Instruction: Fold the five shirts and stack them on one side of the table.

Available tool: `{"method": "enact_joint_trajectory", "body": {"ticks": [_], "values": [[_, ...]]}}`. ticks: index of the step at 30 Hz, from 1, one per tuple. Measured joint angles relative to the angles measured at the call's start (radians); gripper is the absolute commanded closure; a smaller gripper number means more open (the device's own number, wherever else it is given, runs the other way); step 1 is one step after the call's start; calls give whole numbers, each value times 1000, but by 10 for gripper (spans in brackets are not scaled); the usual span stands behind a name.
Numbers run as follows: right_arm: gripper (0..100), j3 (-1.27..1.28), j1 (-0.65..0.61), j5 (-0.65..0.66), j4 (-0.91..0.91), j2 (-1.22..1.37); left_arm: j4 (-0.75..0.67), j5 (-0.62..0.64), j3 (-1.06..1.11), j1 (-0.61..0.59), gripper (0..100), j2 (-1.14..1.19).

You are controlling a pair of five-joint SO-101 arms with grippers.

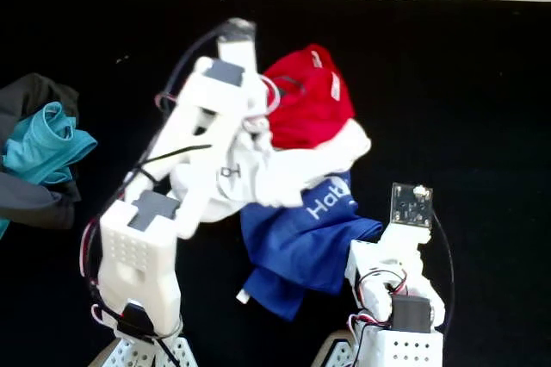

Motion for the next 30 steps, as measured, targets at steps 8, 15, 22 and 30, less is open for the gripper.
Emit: {"method": "enact_joint_trajectory", "body": {"ticks": [8,15,22,30], "values": [[965,0,0,0,0,0,278,0,-348,-245,992,2],[965,0,0,0,0,0,496,-5,-744,-522,992,2],[965,0,0,0,0,0,514,-175,-1137,-804,992,2],[965,0,0,0,0,0,503,-321,-1243,-1062,992,8]]}}
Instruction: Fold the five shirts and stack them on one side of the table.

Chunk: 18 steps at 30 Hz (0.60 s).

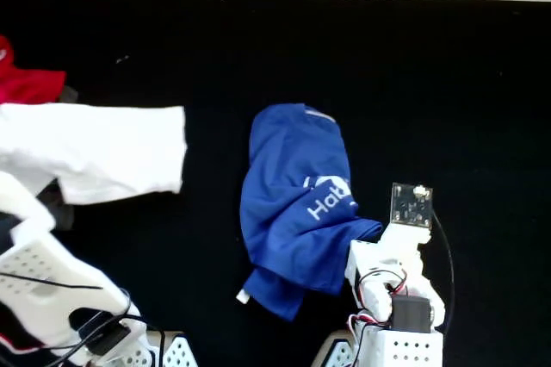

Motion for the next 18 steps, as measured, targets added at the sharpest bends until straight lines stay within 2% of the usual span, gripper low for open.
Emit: {"method": "enact_joint_trajectory", "body": {"ticks": [3,7,11,18], "values": [[962,0,0,0,0,0,-48,-38,8,-89,992,8],[961,0,0,0,-8,0,-115,-87,121,-161,992,8],[961,0,0,0,-80,0,-144,-138,315,-169,989,8],[961,0,0,0,-292,0,-150,-144,580,-169,989,8]]}}
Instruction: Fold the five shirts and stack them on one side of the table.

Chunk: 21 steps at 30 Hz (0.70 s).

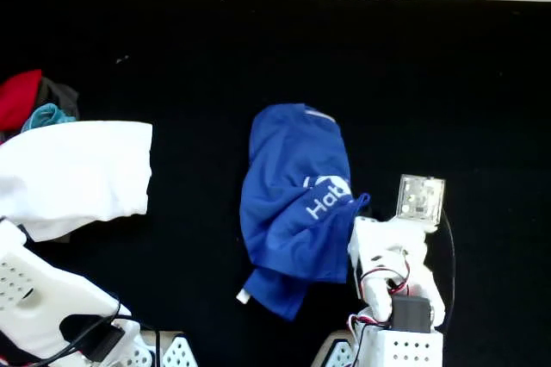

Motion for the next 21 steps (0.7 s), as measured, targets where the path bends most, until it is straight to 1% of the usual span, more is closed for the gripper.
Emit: {"method": "enact_joint_trajectory", "body": {"ticks": [6,8,10,12,13,15,16,18,21], "values": [[947,0,0,0,-34,0,-2,0,12,0,987,0],[914,0,0,35,-34,0,18,0,-5,0,954,0],[886,-2,0,98,-34,0,43,0,-43,0,891,-5],[882,-29,5,143,-34,0,61,0,-98,2,831,-23],[882,-52,5,155,-34,0,63,0,-130,3,816,-34],[882,-107,2,176,-34,0,66,0,-173,11,818,-60],[882,-140,2,187,-32,0,68,6,-189,15,819,-68],[882,-213,2,196,-14,0,72,58,-216,26,817,-74],[882,-330,0,198,8,32,146,129,-255,66,818,-74]]}}
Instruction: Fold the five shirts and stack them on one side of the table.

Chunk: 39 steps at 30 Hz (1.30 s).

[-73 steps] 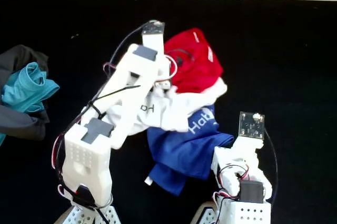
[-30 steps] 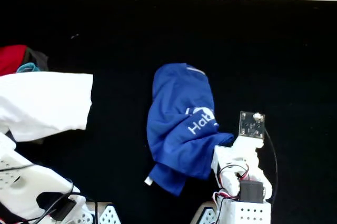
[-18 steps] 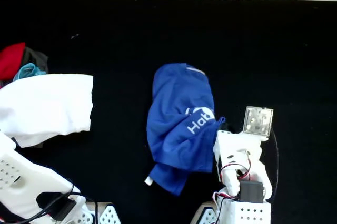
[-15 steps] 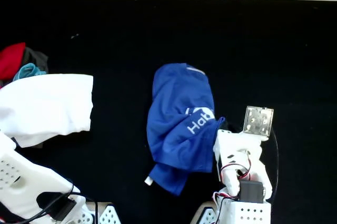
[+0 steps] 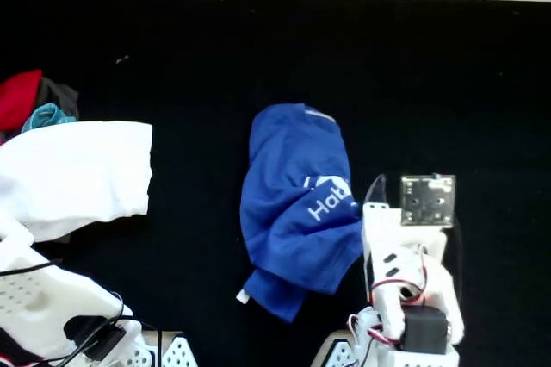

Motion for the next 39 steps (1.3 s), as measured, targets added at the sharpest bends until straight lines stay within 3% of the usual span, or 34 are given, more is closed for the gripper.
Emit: {"method": "enact_joint_trajectory", "body": {"ticks": [7,16,22,30,39], "values": [[882,-387,0,0,26,382,31,48,71,206,818,-117],[882,-1013,2,0,319,974,26,60,660,609,819,-204],[882,-1254,2,0,511,1146,-226,61,1091,784,819,-204],[882,-1332,2,3,624,1206,-700,58,1573,697,819,-204],[879,-1332,-44,3,626,1209,-914,-74,1651,285,819,-219]]}}
